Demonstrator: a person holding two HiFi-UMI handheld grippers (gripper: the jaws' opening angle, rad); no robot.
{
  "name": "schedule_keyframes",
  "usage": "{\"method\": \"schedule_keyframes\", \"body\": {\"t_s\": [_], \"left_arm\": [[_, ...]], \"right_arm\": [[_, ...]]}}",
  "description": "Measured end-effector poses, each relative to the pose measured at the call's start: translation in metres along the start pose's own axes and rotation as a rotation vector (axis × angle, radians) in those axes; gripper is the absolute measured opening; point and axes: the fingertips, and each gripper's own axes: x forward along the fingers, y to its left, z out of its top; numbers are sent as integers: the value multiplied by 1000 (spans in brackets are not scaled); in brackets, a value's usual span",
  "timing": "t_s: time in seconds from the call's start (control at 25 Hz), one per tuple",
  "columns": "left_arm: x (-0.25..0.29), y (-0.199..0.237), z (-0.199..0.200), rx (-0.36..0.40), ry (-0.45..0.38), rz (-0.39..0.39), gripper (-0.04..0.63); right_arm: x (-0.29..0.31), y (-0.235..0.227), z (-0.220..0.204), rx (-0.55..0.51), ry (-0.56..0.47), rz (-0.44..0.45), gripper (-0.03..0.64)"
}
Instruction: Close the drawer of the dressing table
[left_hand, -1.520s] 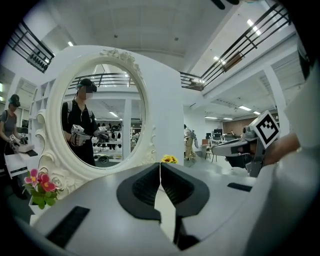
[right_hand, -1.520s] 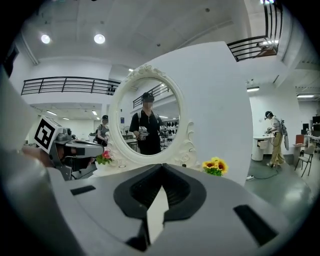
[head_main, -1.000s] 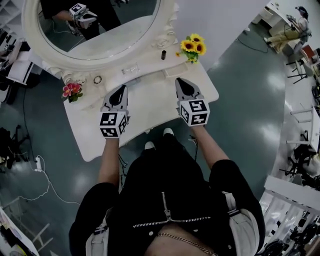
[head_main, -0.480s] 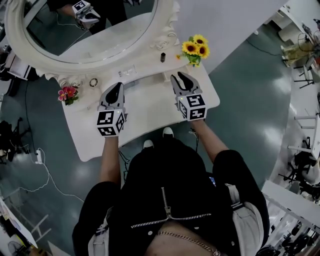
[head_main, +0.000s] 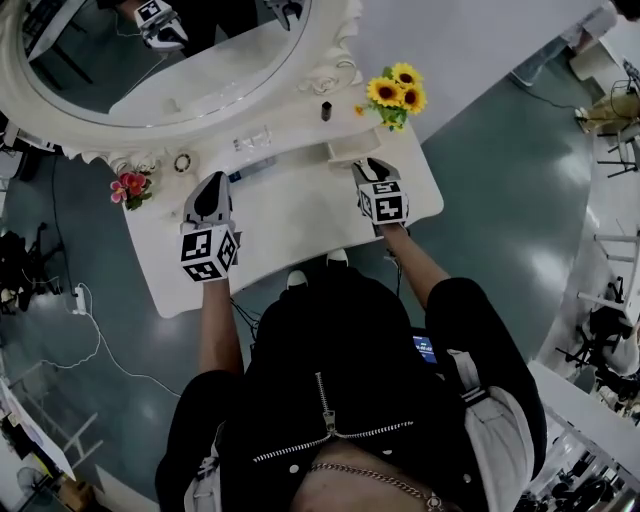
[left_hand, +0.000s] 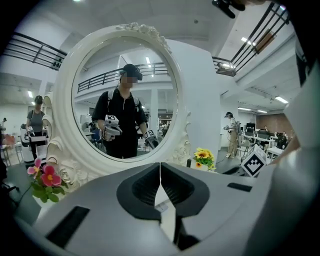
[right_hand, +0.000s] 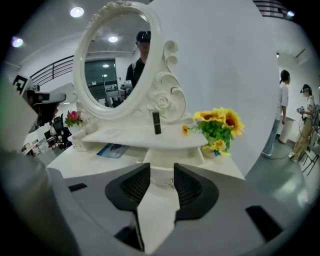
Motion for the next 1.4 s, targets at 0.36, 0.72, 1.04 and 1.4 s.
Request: {"method": "schedule_keyframes", "body": {"t_s": [0.36,0.72,1.04,1.4], "left_arm": [[-23,30,-12,-25,32,127,23],[-43,47,-24,-55,46,207,23],[-56,46,-31,-68,59,242,23],[-75,53,-36,-55,91,285,23]], "right_arm": [[49,-29,-46,62,180,-8,147],[57,-27,-45,29,203,-20,104],[75,-30,-30,7,195,-1,103],[100,-30,-11,15,161,22,104]]}}
